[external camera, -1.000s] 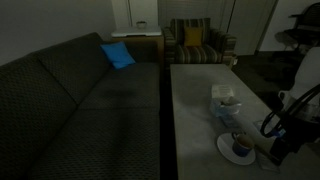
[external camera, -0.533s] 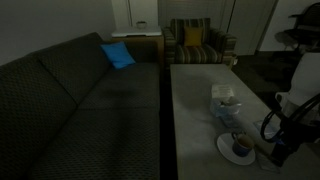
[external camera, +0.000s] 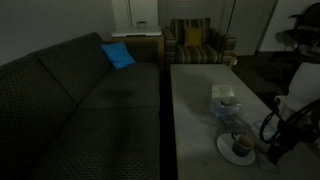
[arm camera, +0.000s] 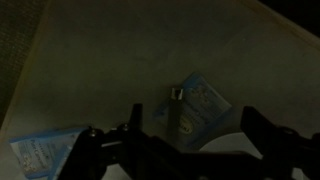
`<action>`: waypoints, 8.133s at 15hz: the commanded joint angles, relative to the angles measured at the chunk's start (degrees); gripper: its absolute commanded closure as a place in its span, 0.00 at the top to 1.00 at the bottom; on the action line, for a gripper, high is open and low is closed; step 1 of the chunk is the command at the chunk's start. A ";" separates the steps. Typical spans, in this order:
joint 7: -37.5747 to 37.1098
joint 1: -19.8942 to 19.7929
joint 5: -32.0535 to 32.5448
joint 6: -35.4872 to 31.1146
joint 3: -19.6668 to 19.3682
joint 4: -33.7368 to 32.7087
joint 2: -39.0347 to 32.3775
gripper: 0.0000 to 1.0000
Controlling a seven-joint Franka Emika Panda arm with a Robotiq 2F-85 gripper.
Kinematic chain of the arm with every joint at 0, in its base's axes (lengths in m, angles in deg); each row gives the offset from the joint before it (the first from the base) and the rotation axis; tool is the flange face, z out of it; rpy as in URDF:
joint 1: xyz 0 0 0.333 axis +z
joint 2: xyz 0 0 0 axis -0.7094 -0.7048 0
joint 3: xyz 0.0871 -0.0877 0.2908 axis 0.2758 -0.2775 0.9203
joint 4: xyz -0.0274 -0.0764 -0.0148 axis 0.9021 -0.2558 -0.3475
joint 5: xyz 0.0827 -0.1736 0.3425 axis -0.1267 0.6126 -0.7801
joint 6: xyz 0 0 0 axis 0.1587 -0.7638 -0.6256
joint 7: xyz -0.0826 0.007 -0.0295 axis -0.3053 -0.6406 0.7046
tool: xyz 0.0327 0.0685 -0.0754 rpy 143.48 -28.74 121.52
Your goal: Take the blue cup and place it on the white plate then take the spoon and put it in the blue cup then remove the spoon from the blue cup and place it on the table
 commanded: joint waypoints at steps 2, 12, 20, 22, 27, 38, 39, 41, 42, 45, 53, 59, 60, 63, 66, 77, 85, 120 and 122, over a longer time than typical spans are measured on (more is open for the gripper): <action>1.59 -5.50 0.08 -1.32 3.19 -4.40 -3.08 1.00; 4.73 -15.68 0.17 4.53 8.28 -14.23 -8.10 1.00; 4.30 -13.75 -0.43 11.29 7.78 -21.58 -13.00 1.00; 3.11 -12.31 -0.59 11.88 6.32 -22.94 -13.98 1.00; 1.66 -10.75 -0.63 13.71 5.23 -25.52 -15.83 0.98; 1.38 -9.81 -0.51 15.12 4.99 -25.94 -14.61 0.12; 1.34 -9.75 -0.51 15.00 4.95 -25.87 -14.55 0.04; 1.48 -10.03 -0.54 14.98 5.12 -25.35 -14.05 0.00; 1.63 -10.38 -0.58 14.64 5.30 -24.79 -13.60 0.04; 1.14 -10.49 -0.60 13.23 4.72 -22.78 -11.82 0.04; -1.55 -4.74 1.03 16.09 -1.04 -9.54 0.75 0.04; 6.52 -7.88 1.36 20.59 6.64 -0.53 12.61 0.04; 7.41 -8.36 1.07 21.63 7.79 -0.07 13.69 0.04; 10.31 -11.19 -0.63 26.35 12.21 -0.80 15.24 0.04; 10.13 -11.29 -1.13 31.35 12.94 -4.37 13.32 0.04; 8.13 -5.74 0.96 56.78 11.05 -20.29 6.99 0.04; 8.97 -4.87 1.26 51.05 11.02 -26.23 1.31 0.04; 7.04 -6.49 0.45 53.84 11.11 -14.52 6.79 0.04; 8.39 -6.16 1.66 49.88 10.74 -14.69 5.40 0.04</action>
